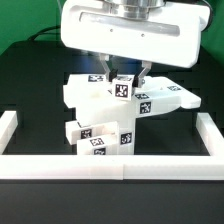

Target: Assemble chair

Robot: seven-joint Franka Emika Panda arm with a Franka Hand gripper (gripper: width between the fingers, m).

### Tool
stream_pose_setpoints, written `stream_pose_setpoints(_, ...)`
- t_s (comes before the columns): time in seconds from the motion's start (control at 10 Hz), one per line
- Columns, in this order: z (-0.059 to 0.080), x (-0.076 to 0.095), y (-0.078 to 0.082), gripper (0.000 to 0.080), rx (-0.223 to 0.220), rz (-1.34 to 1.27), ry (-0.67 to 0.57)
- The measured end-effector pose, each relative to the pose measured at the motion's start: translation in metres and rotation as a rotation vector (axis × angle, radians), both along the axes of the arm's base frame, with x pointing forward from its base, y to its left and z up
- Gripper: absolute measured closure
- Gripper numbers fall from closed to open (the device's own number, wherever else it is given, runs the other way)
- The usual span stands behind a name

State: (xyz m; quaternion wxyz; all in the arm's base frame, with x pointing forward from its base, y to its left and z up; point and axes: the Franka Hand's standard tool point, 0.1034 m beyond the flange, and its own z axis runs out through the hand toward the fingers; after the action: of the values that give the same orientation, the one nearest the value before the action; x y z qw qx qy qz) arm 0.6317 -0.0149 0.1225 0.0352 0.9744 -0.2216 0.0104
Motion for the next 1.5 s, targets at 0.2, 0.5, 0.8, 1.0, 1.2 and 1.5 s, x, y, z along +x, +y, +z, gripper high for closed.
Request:
stream_pose_setpoints(0.2,0.0003,0.0006,0.0019,0.0515,0.009,-0.182,-0.015)
stream_pose_setpoints(0.5,0.0,0.0006,0.0028,0.0515,0.013,-0.424,-0.031)
stream_pose_setpoints(0.8,-0.0005,0.0009,0.0033,0.0515,0.023,-0.618,-0.044)
stream_pose_setpoints(1.0,-0.0008,0.0008,0.0037,0.0515,0.023,-0.641,-0.045)
stream_pose_setpoints(1.2,-0.0009,0.0008,0.0038,0.0213,0.022,-0.598,-0.042)
stream_pose_setpoints(1.5,-0.0011,0.002,0.0019,0.0153,0.008,-0.378,-0.027)
